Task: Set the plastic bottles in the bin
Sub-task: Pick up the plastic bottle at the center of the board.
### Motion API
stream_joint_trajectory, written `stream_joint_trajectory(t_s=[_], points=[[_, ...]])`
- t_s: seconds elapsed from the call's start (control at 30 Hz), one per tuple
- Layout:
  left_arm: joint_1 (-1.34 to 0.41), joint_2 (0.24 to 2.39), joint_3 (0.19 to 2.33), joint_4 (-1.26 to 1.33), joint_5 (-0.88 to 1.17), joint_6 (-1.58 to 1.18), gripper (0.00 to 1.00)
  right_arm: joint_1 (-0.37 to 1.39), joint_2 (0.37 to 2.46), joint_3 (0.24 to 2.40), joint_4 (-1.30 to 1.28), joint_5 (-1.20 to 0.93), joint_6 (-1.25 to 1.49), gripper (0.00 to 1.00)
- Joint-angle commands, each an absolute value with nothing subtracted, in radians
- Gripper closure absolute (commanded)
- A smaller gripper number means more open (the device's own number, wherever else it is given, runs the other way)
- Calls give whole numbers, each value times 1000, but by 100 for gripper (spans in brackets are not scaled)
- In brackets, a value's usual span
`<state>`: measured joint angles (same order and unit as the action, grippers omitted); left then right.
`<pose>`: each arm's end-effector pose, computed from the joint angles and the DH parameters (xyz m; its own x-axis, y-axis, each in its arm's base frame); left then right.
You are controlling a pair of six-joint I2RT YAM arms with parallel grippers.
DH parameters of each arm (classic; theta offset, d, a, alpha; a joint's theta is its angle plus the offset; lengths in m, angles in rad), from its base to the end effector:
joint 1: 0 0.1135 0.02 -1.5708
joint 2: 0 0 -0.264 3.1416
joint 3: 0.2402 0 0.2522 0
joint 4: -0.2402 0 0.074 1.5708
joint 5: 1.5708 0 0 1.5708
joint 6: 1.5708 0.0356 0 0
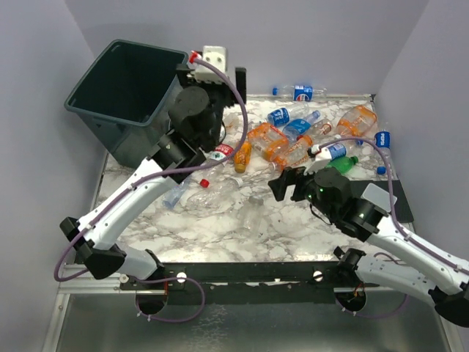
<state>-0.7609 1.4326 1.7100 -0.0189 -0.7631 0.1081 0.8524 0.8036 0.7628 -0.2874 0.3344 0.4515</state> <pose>0.2337 -0.1885 0.5253 0.1856 -0.0691 -0.9802 -0.0056 0.9974 -0.0713 0.1311 0.1322 0.3188 -0.4120 0.1550 -0.8979 -0.3633 0.8758 0.3178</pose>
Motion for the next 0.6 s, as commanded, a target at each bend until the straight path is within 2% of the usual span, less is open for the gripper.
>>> stream_joint_trajectory(t_s=[0.0,0.2,0.43,0.57], points=[[-861,1368,1549,-158,-498,59,8,854,878,753,-318,251,533,0],[-876,1244,1228,-170,-321,-94,8,805,844,659,-296,207,661,0],[-875,1122,975,-164,-353,-197,8,615,830,583,-283,81,802,0],[-875,1056,886,-121,-416,-222,8,591,855,578,-334,174,882,0]])
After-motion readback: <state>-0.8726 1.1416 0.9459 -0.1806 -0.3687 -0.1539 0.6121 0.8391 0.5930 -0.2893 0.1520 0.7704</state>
